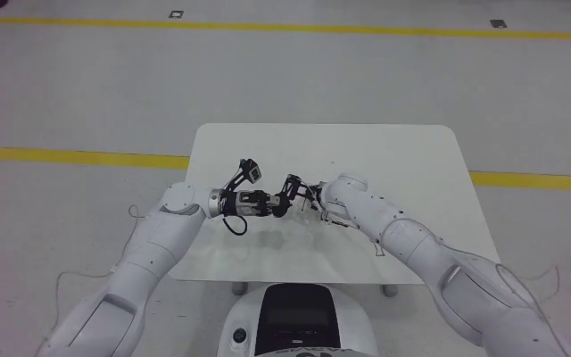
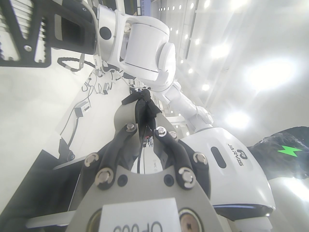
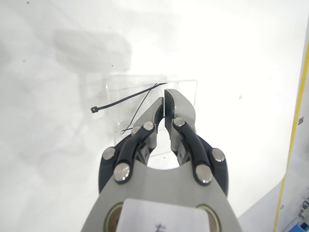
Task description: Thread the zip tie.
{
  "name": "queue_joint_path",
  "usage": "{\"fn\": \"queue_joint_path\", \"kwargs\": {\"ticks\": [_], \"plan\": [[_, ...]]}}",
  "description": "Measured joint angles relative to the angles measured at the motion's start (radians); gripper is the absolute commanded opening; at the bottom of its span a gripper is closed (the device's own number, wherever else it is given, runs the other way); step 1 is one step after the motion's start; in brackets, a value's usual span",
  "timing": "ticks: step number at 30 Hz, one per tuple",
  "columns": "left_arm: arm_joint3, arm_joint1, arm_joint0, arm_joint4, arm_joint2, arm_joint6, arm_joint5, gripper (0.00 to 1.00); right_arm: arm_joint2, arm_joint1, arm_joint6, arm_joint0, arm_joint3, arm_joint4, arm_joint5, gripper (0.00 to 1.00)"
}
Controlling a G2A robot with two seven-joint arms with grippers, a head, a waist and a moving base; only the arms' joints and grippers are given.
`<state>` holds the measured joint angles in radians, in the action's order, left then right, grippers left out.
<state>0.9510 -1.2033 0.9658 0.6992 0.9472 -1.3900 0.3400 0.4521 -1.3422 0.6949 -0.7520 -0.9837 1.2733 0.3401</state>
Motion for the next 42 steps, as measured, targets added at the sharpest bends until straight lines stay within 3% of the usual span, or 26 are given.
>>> {"fn": "queue_joint_path", "kwargs": {"ticks": [10,18,23,29,42], "plan": [[0.0,0.0,0.0,0.0,0.0,0.0,0.0,0.0,0.035,0.022,0.094,-0.034,-0.084,0.038,-0.001,0.25],[0.0,0.0,0.0,0.0,0.0,0.0,0.0,0.0,0.037,0.006,0.188,-0.055,-0.115,0.06,-0.049,0.22],[0.0,0.0,0.0,0.0,0.0,0.0,0.0,0.0,0.039,-0.011,0.245,-0.06,-0.111,0.067,-0.101,0.16],[0.0,0.0,0.0,0.0,0.0,0.0,0.0,0.0,0.044,-0.028,0.275,-0.061,-0.096,0.072,-0.123,0.12],[0.0,0.0,0.0,0.0,0.0,0.0,0.0,0.0,0.048,-0.075,0.281,-0.041,-0.01,0.069,-0.149,0.15]]}}
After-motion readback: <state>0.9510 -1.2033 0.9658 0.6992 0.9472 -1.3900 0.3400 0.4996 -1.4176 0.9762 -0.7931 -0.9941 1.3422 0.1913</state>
